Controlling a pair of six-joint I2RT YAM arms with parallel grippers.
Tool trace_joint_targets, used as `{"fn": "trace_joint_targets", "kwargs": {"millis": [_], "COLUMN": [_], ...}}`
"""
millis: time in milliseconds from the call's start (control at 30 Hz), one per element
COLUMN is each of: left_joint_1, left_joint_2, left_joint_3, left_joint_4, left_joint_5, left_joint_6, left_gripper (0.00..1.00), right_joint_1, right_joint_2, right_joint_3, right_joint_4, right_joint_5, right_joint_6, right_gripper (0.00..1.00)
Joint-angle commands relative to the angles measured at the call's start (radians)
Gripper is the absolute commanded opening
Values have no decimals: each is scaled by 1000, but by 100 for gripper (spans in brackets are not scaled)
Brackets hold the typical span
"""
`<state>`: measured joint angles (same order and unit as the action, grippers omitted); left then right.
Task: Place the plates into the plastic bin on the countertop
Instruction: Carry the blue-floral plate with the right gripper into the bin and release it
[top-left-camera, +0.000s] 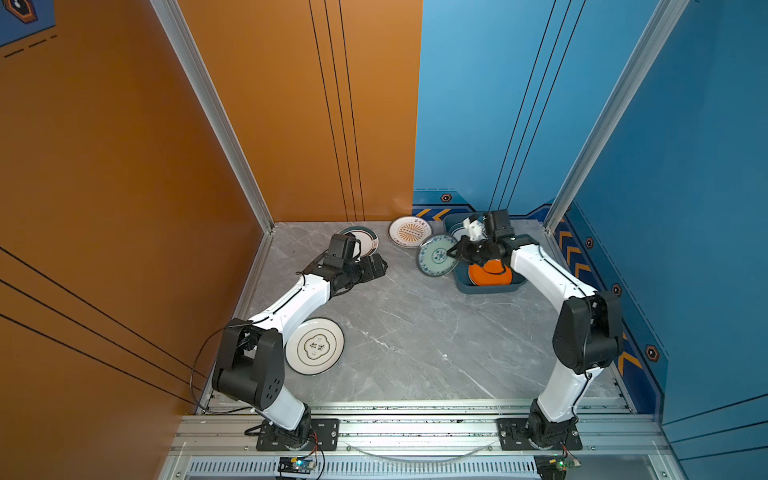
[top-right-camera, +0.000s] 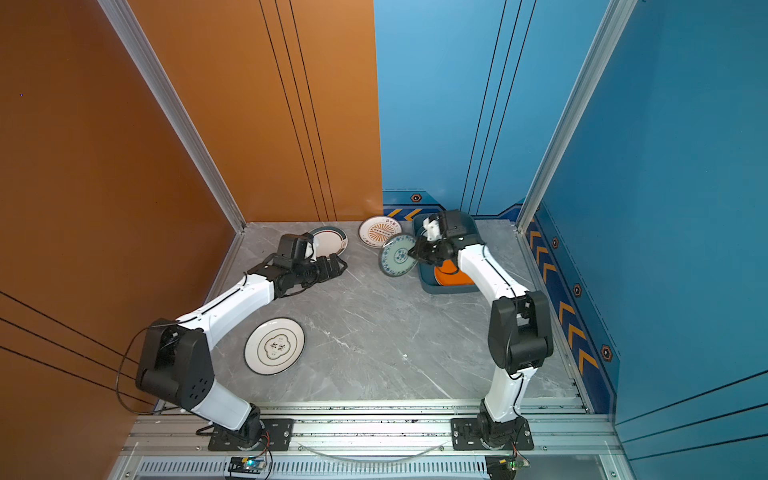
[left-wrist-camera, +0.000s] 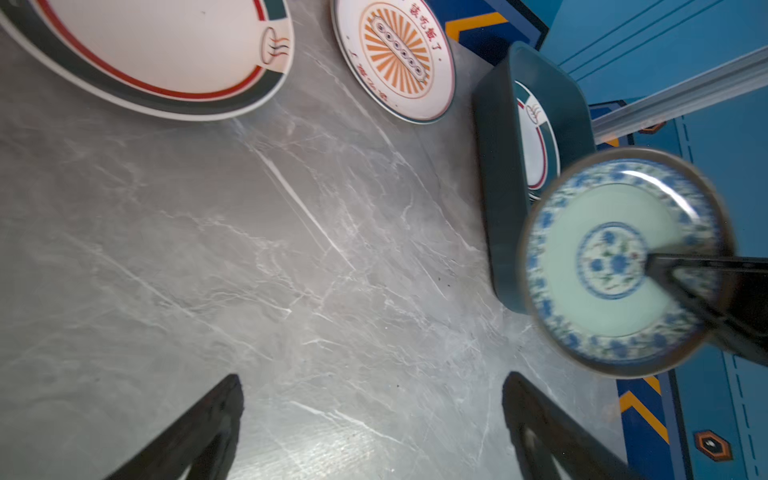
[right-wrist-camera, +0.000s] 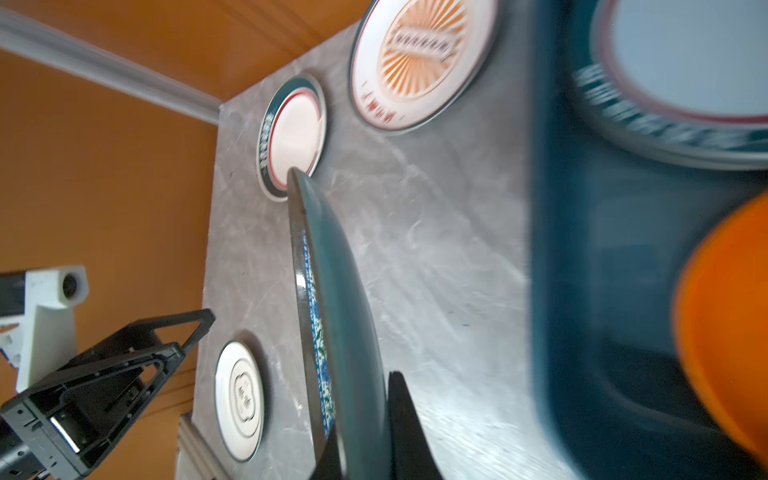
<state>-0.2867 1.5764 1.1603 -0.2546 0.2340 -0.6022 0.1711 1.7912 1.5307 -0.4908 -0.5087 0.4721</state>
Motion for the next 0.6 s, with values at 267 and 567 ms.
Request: {"fn": "trace_joint_targets", "kwargs": {"millis": [267, 567], "left_joint_1": [137, 152], "left_joint_2": [5, 10], "left_joint_3": [10, -5], "left_joint_4": [-11, -3], "left_joint_5": [28, 46], "left_joint_6": [32, 39], "left_gripper": [98, 98], "right_joint_1": [-230, -268], "right_joint_2": [70, 68], "right_joint_3": [40, -78], "right_joint_4": [-133, -107], "right_joint_5": [108, 148], "right_joint_6": [-95, -116], "right_gripper": [0, 0]}}
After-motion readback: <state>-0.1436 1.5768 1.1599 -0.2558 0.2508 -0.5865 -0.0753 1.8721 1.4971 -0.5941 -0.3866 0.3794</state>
